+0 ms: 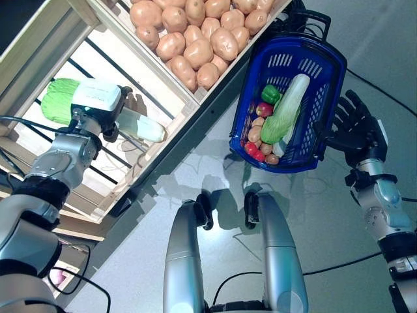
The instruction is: Put vegetables into the basket
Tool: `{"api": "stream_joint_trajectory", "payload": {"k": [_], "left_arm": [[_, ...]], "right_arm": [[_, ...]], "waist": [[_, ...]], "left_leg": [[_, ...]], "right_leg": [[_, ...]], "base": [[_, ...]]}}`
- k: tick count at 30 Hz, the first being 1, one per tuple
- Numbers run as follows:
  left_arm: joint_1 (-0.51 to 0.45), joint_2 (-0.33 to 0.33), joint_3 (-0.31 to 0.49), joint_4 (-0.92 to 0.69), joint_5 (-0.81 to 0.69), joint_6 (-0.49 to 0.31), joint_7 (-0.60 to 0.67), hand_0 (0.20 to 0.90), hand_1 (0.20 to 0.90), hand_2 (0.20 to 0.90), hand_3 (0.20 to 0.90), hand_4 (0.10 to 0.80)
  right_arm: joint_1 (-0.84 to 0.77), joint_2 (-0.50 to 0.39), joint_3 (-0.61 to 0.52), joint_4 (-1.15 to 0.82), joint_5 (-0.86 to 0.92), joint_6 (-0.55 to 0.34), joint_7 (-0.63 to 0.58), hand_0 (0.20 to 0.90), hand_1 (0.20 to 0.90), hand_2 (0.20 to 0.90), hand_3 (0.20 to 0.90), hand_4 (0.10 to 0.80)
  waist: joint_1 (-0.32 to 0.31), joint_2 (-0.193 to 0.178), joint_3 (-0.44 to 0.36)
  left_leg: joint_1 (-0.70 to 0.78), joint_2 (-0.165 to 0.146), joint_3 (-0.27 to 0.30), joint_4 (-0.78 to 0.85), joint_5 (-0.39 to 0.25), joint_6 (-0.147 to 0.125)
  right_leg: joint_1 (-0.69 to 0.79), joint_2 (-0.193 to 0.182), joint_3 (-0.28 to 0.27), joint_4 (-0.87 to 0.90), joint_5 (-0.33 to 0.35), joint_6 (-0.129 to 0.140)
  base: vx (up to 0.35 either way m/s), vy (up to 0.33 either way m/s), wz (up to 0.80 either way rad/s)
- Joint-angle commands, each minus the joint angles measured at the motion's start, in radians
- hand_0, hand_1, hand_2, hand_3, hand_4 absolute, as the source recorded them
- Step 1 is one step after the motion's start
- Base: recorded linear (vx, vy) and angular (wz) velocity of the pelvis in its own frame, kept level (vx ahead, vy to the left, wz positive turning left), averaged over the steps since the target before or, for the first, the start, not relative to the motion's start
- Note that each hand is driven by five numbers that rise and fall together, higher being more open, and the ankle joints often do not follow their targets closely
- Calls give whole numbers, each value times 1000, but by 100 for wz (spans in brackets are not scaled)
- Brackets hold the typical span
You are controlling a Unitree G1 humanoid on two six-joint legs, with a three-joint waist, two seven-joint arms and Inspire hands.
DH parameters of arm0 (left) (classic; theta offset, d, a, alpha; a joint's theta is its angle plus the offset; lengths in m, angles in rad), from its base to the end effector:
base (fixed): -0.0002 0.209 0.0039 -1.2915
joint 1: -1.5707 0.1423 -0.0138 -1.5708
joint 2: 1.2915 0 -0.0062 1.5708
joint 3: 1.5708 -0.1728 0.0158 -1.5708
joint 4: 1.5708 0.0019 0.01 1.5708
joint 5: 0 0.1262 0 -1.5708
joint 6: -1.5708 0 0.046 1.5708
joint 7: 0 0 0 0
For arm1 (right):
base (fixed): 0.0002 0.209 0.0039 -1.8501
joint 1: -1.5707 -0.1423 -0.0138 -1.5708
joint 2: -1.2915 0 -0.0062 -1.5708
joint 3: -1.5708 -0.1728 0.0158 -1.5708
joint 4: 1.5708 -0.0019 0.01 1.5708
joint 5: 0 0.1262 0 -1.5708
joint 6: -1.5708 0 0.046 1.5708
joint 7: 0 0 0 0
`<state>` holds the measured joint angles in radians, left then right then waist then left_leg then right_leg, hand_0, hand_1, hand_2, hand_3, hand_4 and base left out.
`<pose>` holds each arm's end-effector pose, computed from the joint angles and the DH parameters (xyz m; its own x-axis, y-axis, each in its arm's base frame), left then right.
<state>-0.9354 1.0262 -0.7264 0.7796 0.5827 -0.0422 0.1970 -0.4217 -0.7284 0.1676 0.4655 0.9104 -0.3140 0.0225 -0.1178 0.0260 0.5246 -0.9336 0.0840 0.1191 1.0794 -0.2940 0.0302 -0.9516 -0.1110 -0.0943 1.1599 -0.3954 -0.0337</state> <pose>0.2955 0.3005 0.2001 0.9879 0.0492 0.1469 -0.1269 -0.2867 0.9496 0.2557 -0.2759 0.1285 0.9599 -0.0989 0.2625 0.0616 0.9873 0.1468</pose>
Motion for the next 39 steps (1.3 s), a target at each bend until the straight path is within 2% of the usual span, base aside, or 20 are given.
{"api": "stream_joint_trajectory", "payload": {"k": [1, 4, 9, 10, 15, 17, 22, 29, 33, 39], "left_arm": [[32, 80, 85, 2, -43, -21, -4, 900, 900, 900, 900, 800], [42, 84, 80, -41, -51, -61, -57, 900, 900, 900, 900, 800], [59, 97, 62, -131, -72, -79, -172, 900, 900, 900, 900, 800], [78, 102, 58, -174, -90, -88, -227, 900, 900, 900, 900, 800], [114, 127, 49, -256, -129, -57, -391, 900, 900, 900, 900, 800], [133, 139, 52, -287, -121, -44, -404, 900, 900, 900, 900, 800], [161, 180, 72, -368, -131, -40, -332, 900, 900, 900, 900, 800], [265, 198, 206, -457, -77, -39, -162, 900, 900, 900, 900, 800], [361, 179, 314, -488, -1, -27, -32, 900, 900, 900, 900, 800], [499, 118, 440, -538, 57, -2, 48, 900, 900, 900, 900, 800]], "right_arm": [[-25, -4, -92, -79, -3, -78, 32, 900, 900, 900, 900, 800], [-10, 2, -91, -85, -1, -79, 34, 900, 900, 900, 900, 800], [4, 12, -92, -101, -3, -79, 32, 900, 900, 900, 900, 800], [12, 20, -91, -113, -11, -78, 28, 900, 900, 900, 900, 800], [30, 18, -89, -132, -12, -84, 12, 900, 900, 900, 900, 800], [39, 17, -92, -137, -11, -83, 11, 900, 900, 900, 900, 800], [69, 22, -94, -143, -1, -98, 19, 900, 900, 900, 900, 800], [125, 58, -119, -139, -9, -112, 41, 900, 900, 900, 900, 800], [161, 88, -140, -142, -20, -109, 52, 900, 900, 900, 900, 800], [206, 135, -161, -153, -48, -99, 59, 900, 900, 900, 900, 800]], "waist": [[7, -4, -25], [8, -3, -22], [11, 1, -17], [13, 3, -16], [19, 6, -10], [22, 7, -11], [30, 9, -18], [50, 12, -40], [59, 9, -56], [76, 3, -66]], "left_leg": [[108, 7, 42, -41, -91, 8], [117, 8, 42, -55, -87, 9], [128, 5, 40, -84, -77, 8], [135, 3, 37, -101, -71, 8], [158, 0, 34, -147, -51, 6], [169, -1, 33, -170, -42, 5], [198, -5, 29, -221, -19, 2], [259, -23, 21, -299, 12, 1], [295, -31, 16, -335, 26, 0], [346, -43, 4, -390, 49, -1]], "right_leg": [[98, -30, -32, -112, 70, 6], [106, -31, -31, -124, 74, 11], [118, -33, -34, -148, 83, 16], [125, -34, -35, -162, 88, 20], [150, -35, -42, -205, 104, 27], [163, -35, -44, -226, 112, 30], [196, -35, -50, -277, 126, 31], [264, -37, -62, -348, 139, 28], [303, -36, -68, -377, 141, 23], [358, -34, -81, -427, 151, 19]], "base": [[0, 0, 0], [0, 0, 0], [0, 0, 0], [0, 0, 0], [7, -17, 3], [16, -30, 8], [10, -10, 1], [42, -25, 3], [45, -28, 5], [38, -22, 7]]}}
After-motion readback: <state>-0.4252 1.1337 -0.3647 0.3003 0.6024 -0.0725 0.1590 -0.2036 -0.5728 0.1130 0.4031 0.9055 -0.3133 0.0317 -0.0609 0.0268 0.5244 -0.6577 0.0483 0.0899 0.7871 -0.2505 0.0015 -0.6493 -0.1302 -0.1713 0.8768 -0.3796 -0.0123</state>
